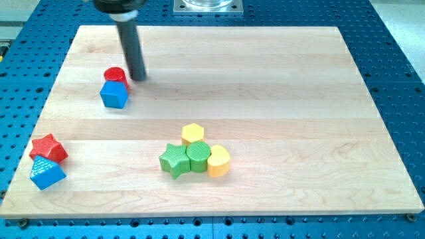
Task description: Push the cube to the top right of the red star
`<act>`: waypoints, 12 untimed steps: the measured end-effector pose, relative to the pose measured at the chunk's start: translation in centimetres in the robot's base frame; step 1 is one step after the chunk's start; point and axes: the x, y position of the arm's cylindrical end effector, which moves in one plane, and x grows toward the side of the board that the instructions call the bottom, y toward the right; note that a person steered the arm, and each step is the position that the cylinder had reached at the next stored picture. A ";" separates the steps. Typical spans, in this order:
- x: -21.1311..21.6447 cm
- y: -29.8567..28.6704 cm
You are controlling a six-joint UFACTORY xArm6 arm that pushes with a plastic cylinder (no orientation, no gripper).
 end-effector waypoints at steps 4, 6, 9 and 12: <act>1.8 7.0; 6.5 0.8; 3.6 1.0; 11.2 -6.2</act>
